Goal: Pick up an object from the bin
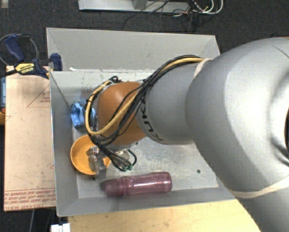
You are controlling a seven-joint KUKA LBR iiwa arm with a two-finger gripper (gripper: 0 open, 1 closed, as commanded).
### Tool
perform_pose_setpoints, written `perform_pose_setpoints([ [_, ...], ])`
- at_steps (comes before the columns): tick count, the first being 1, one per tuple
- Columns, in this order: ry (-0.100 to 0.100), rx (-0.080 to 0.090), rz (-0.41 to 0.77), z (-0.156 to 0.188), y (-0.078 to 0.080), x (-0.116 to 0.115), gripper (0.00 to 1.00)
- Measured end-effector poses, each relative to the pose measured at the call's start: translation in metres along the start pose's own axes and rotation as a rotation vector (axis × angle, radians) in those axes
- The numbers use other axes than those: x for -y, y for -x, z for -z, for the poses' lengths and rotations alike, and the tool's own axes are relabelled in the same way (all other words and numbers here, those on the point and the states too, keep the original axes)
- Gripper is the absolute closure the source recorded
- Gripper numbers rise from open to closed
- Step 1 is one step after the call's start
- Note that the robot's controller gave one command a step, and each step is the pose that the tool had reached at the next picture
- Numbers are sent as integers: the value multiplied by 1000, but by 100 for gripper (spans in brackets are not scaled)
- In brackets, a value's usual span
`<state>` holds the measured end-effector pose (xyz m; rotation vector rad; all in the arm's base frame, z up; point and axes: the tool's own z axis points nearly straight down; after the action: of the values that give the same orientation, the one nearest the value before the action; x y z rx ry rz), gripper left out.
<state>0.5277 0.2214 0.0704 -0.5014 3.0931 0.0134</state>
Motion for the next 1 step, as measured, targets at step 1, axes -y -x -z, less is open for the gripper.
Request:
perform_pose_setpoints([
  [1, 0, 0, 0, 0, 0, 0, 100],
])
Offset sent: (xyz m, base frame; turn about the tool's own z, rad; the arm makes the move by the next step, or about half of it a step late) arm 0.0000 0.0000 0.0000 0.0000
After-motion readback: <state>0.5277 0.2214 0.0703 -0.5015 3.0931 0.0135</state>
